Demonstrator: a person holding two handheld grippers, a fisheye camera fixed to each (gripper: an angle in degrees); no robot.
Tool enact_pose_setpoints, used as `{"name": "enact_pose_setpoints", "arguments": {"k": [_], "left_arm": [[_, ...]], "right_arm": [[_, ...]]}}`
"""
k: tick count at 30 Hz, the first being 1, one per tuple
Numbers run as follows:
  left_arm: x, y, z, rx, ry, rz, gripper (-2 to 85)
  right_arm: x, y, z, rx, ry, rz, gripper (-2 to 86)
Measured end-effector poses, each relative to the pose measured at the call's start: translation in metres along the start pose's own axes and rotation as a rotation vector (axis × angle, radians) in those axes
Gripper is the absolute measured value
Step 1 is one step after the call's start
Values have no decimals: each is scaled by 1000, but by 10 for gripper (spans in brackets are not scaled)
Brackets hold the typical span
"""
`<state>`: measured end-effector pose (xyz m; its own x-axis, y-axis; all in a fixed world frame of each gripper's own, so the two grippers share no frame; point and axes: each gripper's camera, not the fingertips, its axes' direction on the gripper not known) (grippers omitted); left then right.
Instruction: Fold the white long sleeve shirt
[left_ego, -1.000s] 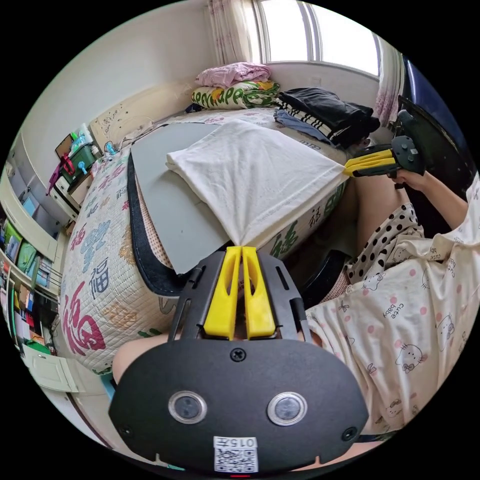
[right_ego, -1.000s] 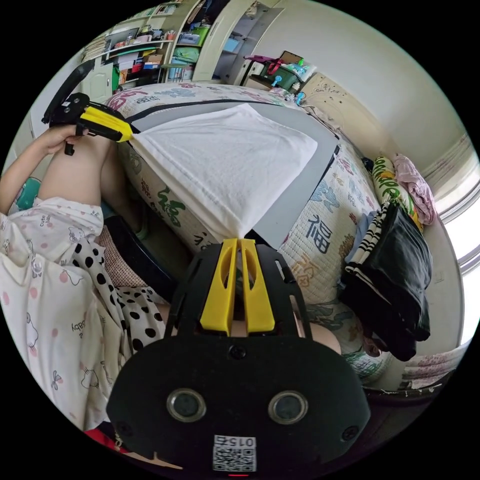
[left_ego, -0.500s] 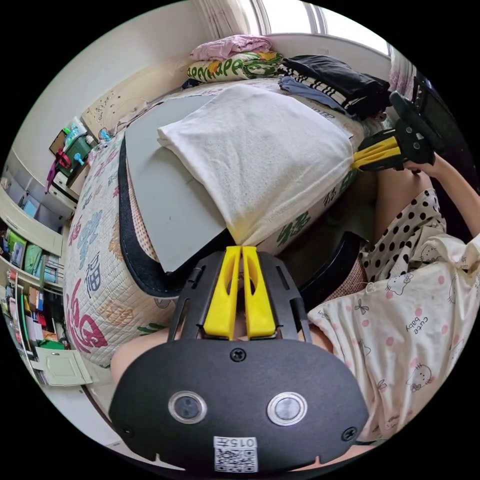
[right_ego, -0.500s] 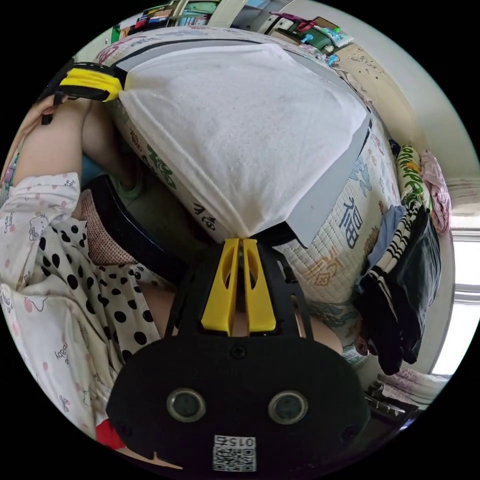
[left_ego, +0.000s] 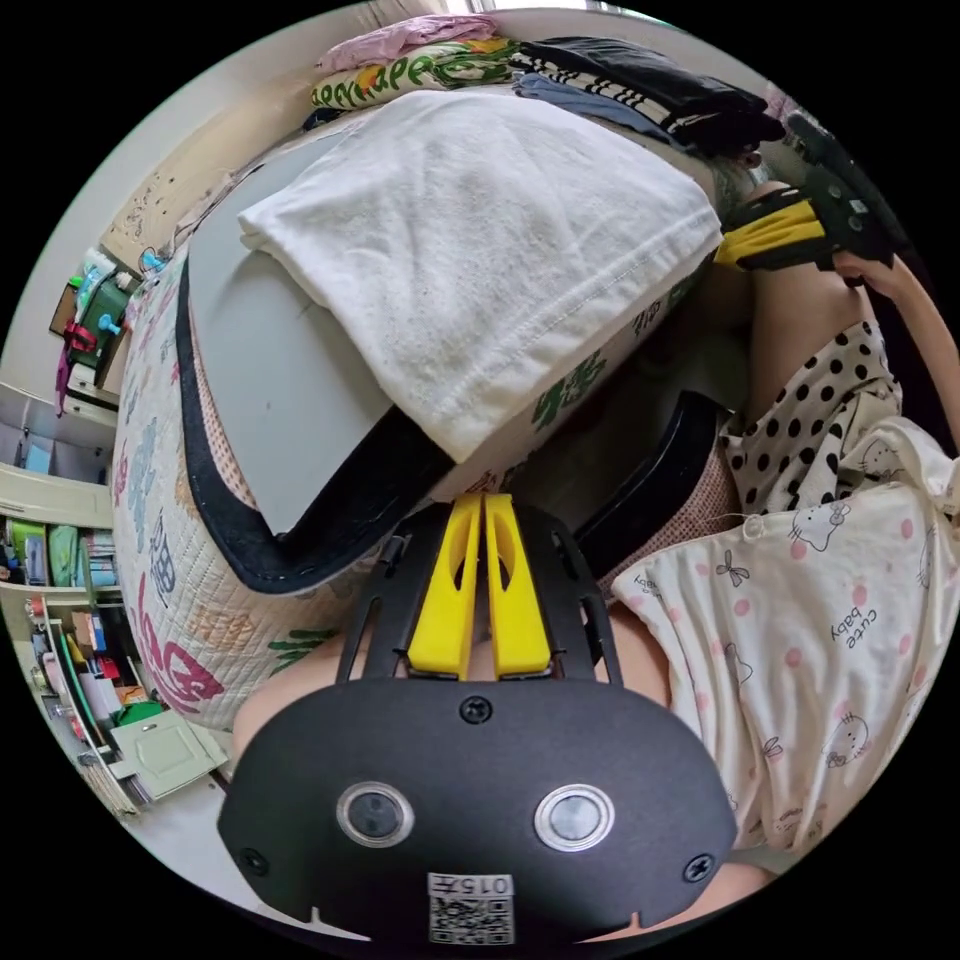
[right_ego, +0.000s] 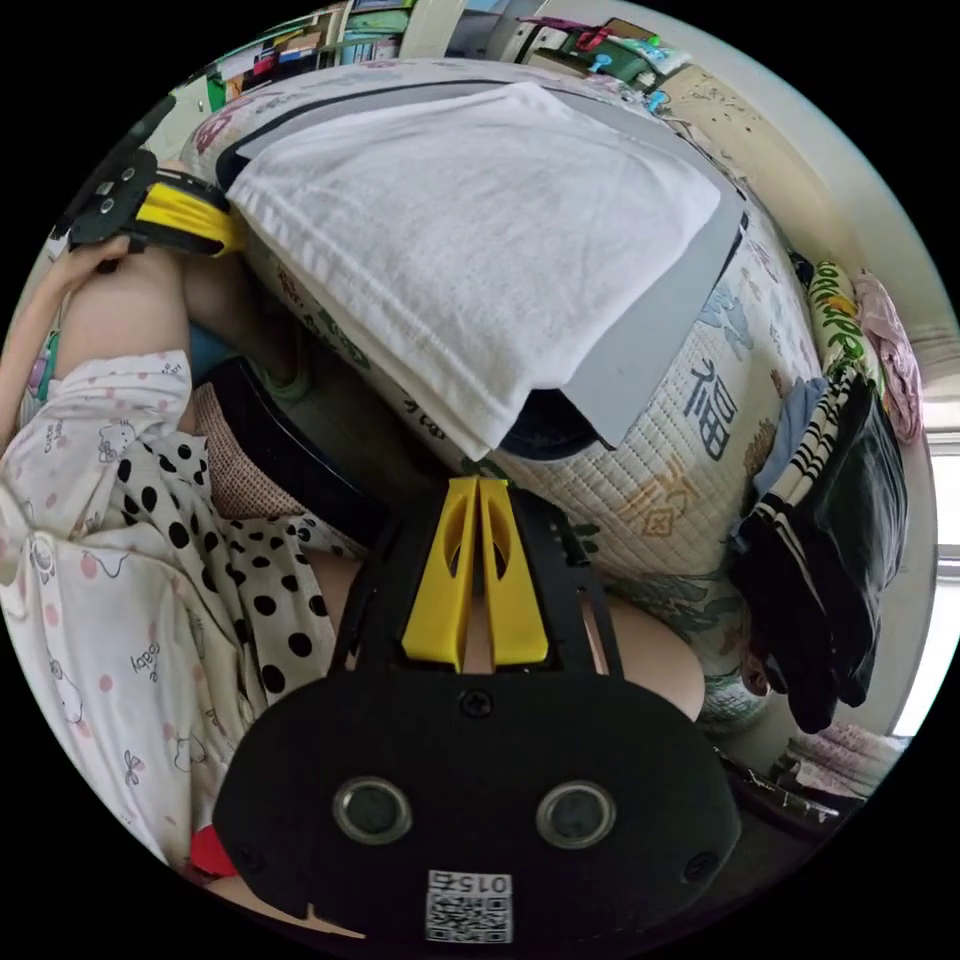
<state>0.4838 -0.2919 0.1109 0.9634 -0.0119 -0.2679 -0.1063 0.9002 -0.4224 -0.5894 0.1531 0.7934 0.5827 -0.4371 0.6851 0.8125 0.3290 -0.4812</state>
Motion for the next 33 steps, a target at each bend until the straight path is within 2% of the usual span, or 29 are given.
{"name": "enact_pose_setpoints", "arguments": {"k": [4,9,15,18,20,22,25,30,33], "left_arm": [[-5,23,-15,84,40,37,-8],[-43,84,-42,293,194,0,-8],[-58,172,-70,615,153,-54,-7],[-53,209,-83,801,71,-76,-5],[-49,232,-87,937,22,-86,-2],[-47,254,-87,1052,-5,-105,5],[-49,291,-82,1213,15,-160,86],[-54,326,-70,1243,30,-238,274],[-55,347,-63,1260,36,-269,321]], "right_arm": [[23,-39,-15,85,-57,45,-10],[47,-84,-48,226,-69,118,-10],[53,-127,-124,472,9,203,-5],[44,-145,-176,674,73,239,21],[35,-151,-213,899,111,290,81],[26,-160,-234,1019,150,307,110],[16,-176,-258,1177,160,331,162],[33,-202,-286,1360,-47,429,248],[44,-225,-296,1421,-153,460,282]]}}
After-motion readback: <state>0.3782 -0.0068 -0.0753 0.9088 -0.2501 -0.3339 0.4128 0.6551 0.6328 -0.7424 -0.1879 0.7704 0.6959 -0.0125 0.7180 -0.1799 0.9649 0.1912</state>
